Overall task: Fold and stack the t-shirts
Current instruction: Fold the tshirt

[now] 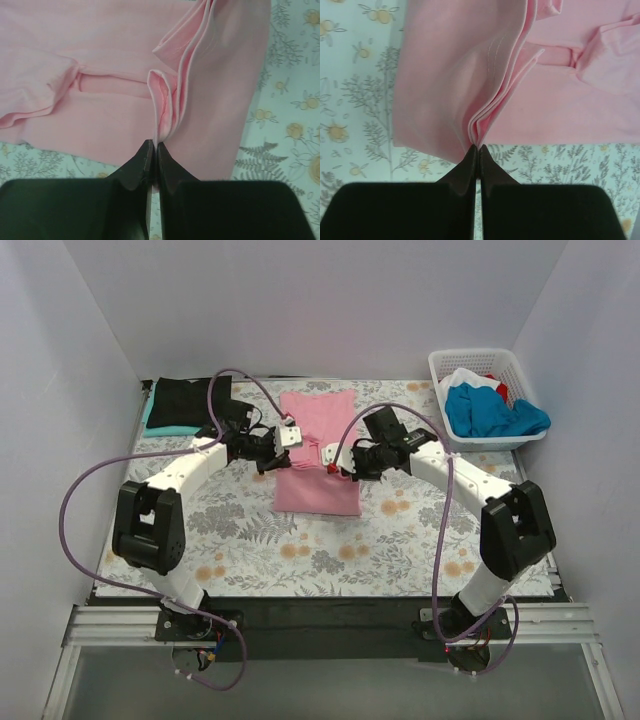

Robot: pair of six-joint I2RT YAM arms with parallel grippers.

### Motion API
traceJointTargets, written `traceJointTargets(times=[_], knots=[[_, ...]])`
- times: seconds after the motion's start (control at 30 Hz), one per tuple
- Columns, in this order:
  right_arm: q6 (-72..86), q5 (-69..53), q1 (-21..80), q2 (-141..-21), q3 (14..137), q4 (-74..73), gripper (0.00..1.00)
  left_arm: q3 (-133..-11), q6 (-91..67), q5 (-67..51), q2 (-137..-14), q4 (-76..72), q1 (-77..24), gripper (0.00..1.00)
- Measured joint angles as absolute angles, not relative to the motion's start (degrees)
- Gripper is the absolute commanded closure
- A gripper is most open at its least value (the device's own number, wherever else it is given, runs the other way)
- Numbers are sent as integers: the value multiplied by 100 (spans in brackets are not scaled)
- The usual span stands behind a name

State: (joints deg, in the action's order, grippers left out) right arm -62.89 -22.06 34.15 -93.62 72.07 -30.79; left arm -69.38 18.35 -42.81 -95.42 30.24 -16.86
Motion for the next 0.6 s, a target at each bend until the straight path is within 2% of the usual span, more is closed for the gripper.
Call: traceJointTargets(times=[0.3, 0.6], knots=[[-6751, -2397, 2917, -10814, 8790, -3151, 99, -8394, 2032, -4394, -11054, 2930, -1326, 100], [-6923, -2414, 2679, -12258, 9719, -3155, 99, -8805, 2021, -4281, -12232, 2429, -1173, 100]])
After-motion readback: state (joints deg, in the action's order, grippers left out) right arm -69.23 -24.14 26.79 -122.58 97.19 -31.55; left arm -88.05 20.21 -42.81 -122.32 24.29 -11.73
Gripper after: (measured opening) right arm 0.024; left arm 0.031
